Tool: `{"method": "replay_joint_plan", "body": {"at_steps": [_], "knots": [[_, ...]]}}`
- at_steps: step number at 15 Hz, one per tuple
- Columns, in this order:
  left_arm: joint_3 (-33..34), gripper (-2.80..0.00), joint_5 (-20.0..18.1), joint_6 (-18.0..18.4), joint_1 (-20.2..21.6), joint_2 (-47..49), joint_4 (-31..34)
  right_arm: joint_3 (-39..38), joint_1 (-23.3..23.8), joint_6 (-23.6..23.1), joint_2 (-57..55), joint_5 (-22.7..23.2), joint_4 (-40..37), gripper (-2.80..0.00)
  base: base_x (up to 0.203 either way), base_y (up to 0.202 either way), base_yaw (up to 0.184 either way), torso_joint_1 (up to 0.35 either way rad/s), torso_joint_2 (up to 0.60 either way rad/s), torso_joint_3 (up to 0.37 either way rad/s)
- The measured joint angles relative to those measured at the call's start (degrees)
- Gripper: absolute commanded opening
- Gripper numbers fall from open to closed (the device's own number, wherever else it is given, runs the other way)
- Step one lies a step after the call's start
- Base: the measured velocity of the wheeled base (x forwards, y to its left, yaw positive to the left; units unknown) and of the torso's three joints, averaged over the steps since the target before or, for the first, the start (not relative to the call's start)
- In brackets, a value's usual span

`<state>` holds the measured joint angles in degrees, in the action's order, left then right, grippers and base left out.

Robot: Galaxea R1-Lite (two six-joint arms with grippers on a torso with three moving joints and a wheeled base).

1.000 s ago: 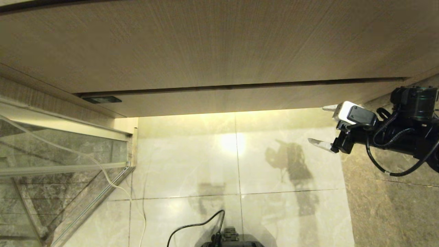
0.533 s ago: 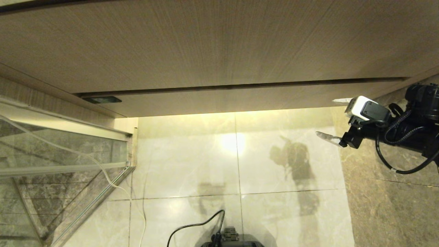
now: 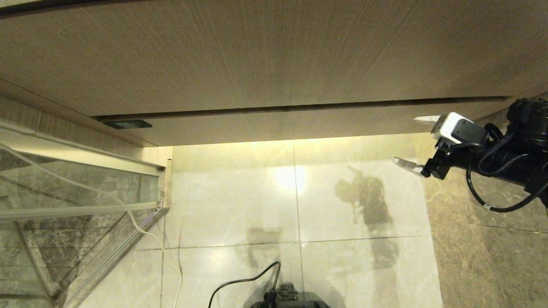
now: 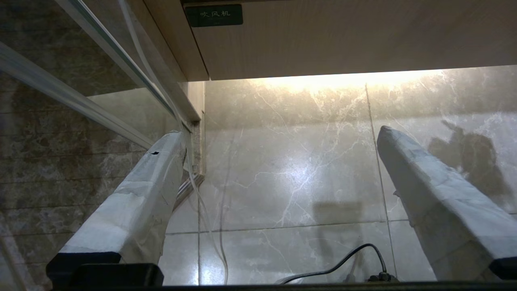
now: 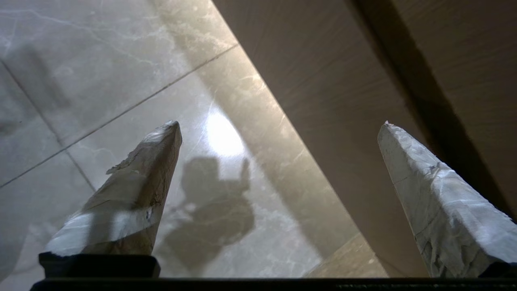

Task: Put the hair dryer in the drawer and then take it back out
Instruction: Pull open the drawer

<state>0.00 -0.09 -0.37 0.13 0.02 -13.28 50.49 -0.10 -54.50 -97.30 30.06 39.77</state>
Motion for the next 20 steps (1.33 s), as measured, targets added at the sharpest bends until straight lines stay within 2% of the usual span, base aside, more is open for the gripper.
{"method": "replay_joint_plan", "body": {"at_steps": [3, 7, 9, 13, 15, 18, 20], "knots": [[0.0, 0.00, 0.0, 0.0, 0.0, 0.0, 0.0, -0.2, -0.3, -1.5, -0.2, 2.2, 1.0, 0.00, 0.000, 0.000, 0.000, 0.000, 0.00, 0.000], [0.0, 0.00, 0.0, 0.0, 0.0, 0.0, 0.0, 0.3, -0.5, -7.4, -1.2, 6.1, 1.8, 0.00, 0.000, 0.000, 0.000, 0.000, 0.00, 0.000], [0.0, 0.00, 0.0, 0.0, 0.0, 0.0, 0.0, 0.2, -0.5, -7.8, -1.4, 6.5, 2.1, 0.00, 0.000, 0.000, 0.000, 0.000, 0.00, 0.000], [0.0, 0.00, 0.0, 0.0, 0.0, 0.0, 0.0, -0.2, -0.4, -7.9, -1.3, 10.0, 1.7, 0.00, 0.000, 0.000, 0.000, 0.000, 0.00, 0.000], [0.0, 0.00, 0.0, 0.0, 0.0, 0.0, 0.0, -0.3, -0.4, -7.9, -1.0, 12.7, 2.3, 0.00, 0.000, 0.000, 0.000, 0.000, 0.00, 0.000], [0.0, 0.00, 0.0, 0.0, 0.0, 0.0, 0.0, -1.1, -0.3, -9.6, -0.6, 19.5, 0.7, 0.00, 0.000, 0.000, 0.000, 0.000, 0.00, 0.000], [0.0, 0.00, 0.0, 0.0, 0.0, 0.0, 0.0, -1.9, -0.3, -12.9, 0.0, 19.9, -2.3, 0.00, 0.000, 0.000, 0.000, 0.000, 0.00, 0.000]]}}
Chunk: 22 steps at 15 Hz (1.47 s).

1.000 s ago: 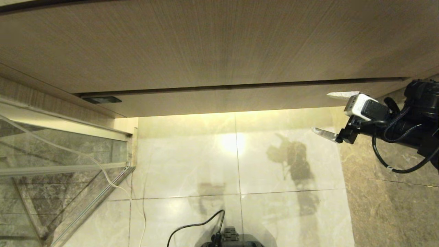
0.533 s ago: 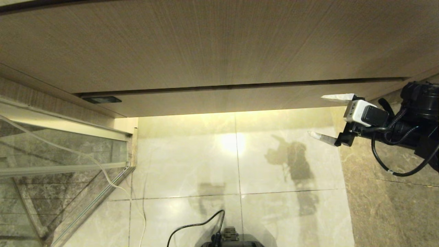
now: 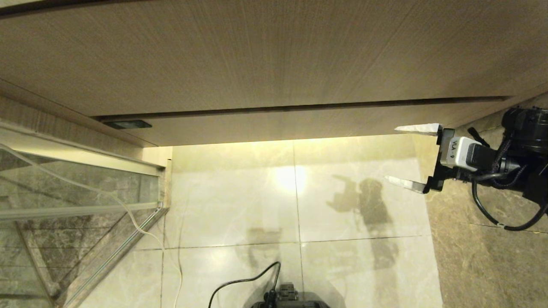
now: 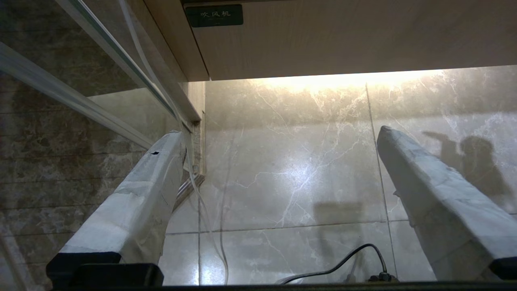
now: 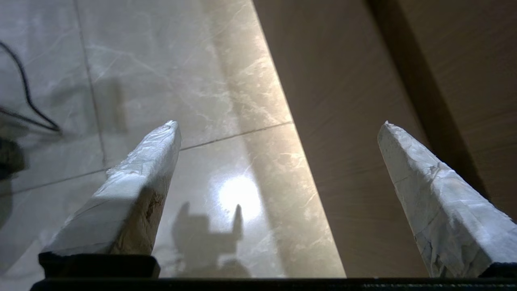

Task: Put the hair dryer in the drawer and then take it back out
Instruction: Pull open the drawer

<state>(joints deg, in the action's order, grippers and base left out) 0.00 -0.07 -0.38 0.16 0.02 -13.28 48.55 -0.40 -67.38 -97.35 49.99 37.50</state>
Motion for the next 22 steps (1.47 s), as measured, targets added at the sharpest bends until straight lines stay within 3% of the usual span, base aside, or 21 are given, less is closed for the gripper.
{"method": "replay_joint_plan", "body": {"at_steps": [3, 10, 19, 22], "knots": [[0.0, 0.00, 0.0, 0.0, 0.0, 0.0, 0.0, 2.2, -0.4, -7.5, -0.3, -0.1, -4.7, 0.00, 0.000, 0.000, 0.000, 0.000, 0.00, 0.000], [0.0, 0.00, 0.0, 0.0, 0.0, 0.0, 0.0, 7.4, -0.4, -17.0, -2.8, -3.4, -5.0, 0.00, 0.000, 0.000, 0.000, 0.000, 0.00, 0.000], [0.0, 0.00, 0.0, 0.0, 0.0, 0.0, 0.0, 10.5, -0.5, -18.3, -6.0, -16.0, -5.2, 0.00, 0.000, 0.000, 0.000, 0.000, 0.00, 0.000], [0.0, 0.00, 0.0, 0.0, 0.0, 0.0, 0.0, 11.4, -0.6, -17.8, -6.7, -17.1, -6.0, 0.00, 0.000, 0.000, 0.000, 0.000, 0.00, 0.000]]}}
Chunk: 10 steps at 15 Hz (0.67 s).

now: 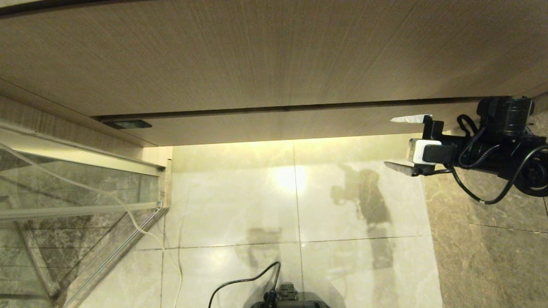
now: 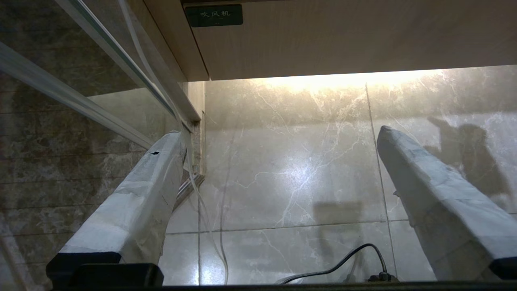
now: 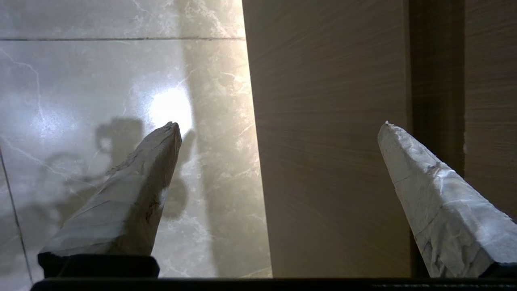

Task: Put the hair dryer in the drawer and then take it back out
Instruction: Pull open the drawer

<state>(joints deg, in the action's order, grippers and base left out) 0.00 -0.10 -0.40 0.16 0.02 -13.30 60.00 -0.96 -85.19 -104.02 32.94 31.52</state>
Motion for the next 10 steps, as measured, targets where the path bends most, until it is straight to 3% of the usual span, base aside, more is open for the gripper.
{"method": "replay_joint_plan", "body": {"at_steps": [10], "knots": [[0.0, 0.00, 0.0, 0.0, 0.0, 0.0, 0.0, 3.1, 0.0, 4.9, -0.7, -4.4, -0.1, 0.00, 0.000, 0.000, 0.000, 0.000, 0.00, 0.000]]}}
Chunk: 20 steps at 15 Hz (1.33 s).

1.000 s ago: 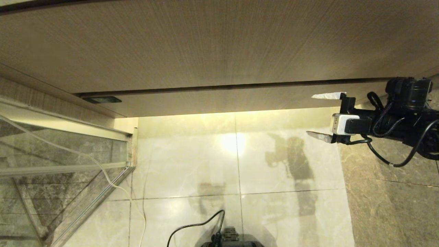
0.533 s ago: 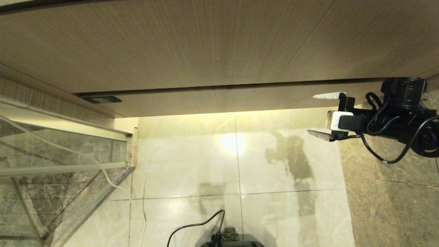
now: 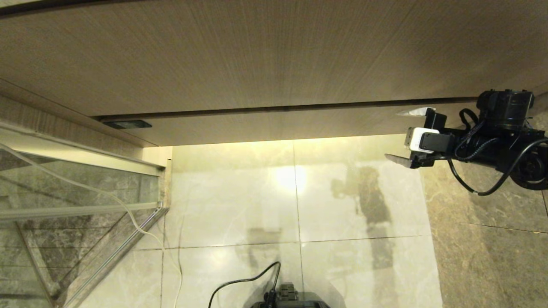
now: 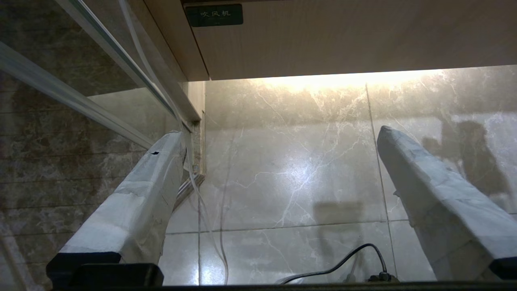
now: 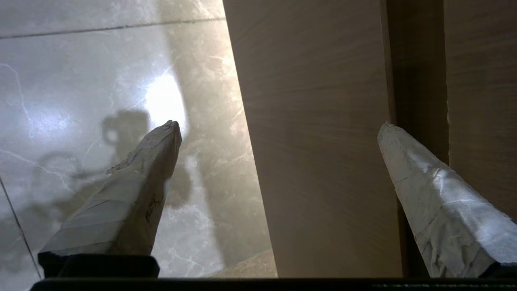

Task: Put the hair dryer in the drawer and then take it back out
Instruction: Pull open the drawer

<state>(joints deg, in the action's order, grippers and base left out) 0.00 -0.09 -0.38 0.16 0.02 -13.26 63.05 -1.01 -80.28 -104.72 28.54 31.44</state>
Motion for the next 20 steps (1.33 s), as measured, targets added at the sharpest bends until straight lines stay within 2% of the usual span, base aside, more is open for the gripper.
{"method": "replay_joint_plan", "body": {"at_steps": [3, 9, 20], "knots": [[0.0, 0.00, 0.0, 0.0, 0.0, 0.0, 0.0, 0.8, 0.0, 1.3, -0.3, -2.3, 0.1, 0.00, 0.000, 0.000, 0.000, 0.000, 0.00, 0.000], [0.0, 0.00, 0.0, 0.0, 0.0, 0.0, 0.0, 2.8, -1.5, 3.4, -1.5, -4.1, 0.5, 0.00, 0.000, 0.000, 0.000, 0.000, 0.00, 0.000], [0.0, 0.00, 0.0, 0.0, 0.0, 0.0, 0.0, 5.1, -1.7, 5.1, -2.8, -4.4, 0.6, 0.00, 0.000, 0.000, 0.000, 0.000, 0.00, 0.000]]}}
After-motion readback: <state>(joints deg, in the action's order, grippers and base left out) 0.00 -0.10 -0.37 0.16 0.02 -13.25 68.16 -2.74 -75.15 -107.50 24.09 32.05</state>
